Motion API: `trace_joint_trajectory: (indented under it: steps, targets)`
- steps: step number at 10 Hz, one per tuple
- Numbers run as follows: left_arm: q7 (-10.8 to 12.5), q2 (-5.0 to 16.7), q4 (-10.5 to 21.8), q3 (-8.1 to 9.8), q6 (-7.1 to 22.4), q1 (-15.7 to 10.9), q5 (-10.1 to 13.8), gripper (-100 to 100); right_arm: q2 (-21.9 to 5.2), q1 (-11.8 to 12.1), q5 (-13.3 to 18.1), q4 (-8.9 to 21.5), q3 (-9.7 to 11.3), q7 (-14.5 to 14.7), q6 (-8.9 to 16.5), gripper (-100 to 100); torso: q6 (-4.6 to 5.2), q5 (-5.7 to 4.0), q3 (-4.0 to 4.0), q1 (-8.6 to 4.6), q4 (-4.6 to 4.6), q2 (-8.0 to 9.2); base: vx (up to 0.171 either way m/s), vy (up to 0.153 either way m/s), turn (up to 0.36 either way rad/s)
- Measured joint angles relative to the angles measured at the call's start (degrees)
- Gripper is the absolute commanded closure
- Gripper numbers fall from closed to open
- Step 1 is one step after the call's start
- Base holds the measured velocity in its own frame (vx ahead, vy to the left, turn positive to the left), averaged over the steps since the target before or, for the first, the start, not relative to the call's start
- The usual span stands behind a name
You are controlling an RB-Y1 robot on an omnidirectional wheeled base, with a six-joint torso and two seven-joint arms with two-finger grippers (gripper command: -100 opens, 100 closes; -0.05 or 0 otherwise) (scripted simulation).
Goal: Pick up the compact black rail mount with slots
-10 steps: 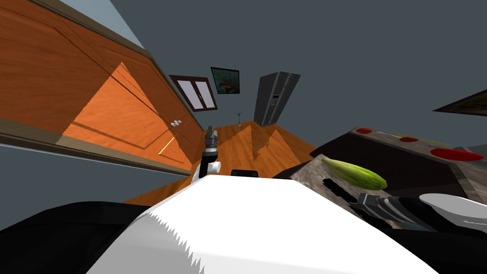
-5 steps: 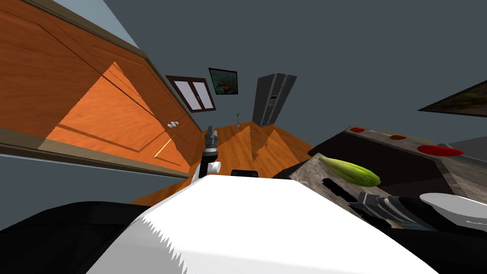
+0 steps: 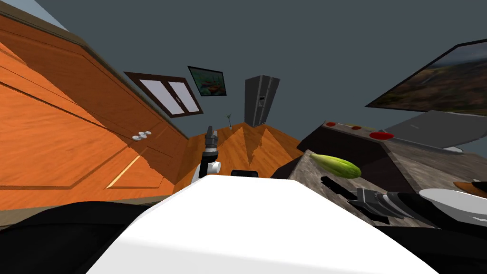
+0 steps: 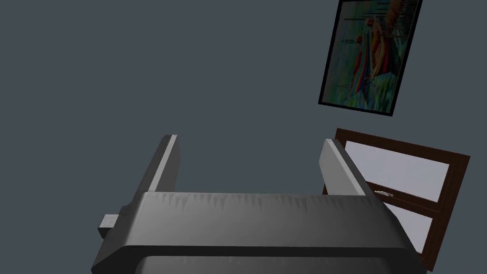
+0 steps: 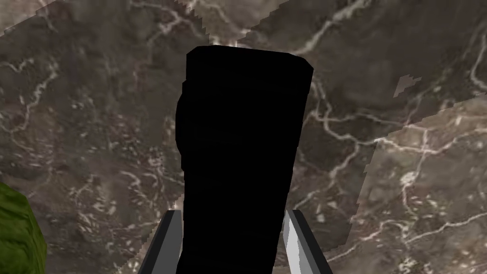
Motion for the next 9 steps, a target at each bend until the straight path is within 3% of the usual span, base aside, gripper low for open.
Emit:
trace_joint_trajectory:
  steps: [4,6,8,9]
  targets:
    - [0.0,0.0,0.0,-0.01,0.0,0.0,0.0,0,-3.8,3.6,-4.6,-5.2,1.2,4.3,3.5,100,-0.14,-0.01,0.1,0.01,0.03,0.21,0.144,-0.007,-0.254]
    - [0.0,0.0,0.0,0.0,0.0,0.0,0.0,0,-6.8,6.7,-8.2,-9.1,1.5,6.9,5.8,100,-0.02,0.04,0.01,0.09,-0.01,0.03,0.23,0.031,-0.384]
    - [0.0,0.0,0.0,-0.01,0.0,0.0,0.0,0,-8.8,8.1,-10.6,-11.8,2.4,9.5,7.6,100,-0.2,0.07,0.02,0.21,-0.01,0.09,0.099,0.035,-0.083]
    - [0.0,0.0,0.0,-0.01,0.0,0.0,0.0,0,-8.8,8.2,-10.6,-12.0,2.4,9.6,7.7,0,-0.2,0.08,0.16,0.09,0.04,0.35,0.012,0.005,0.006]
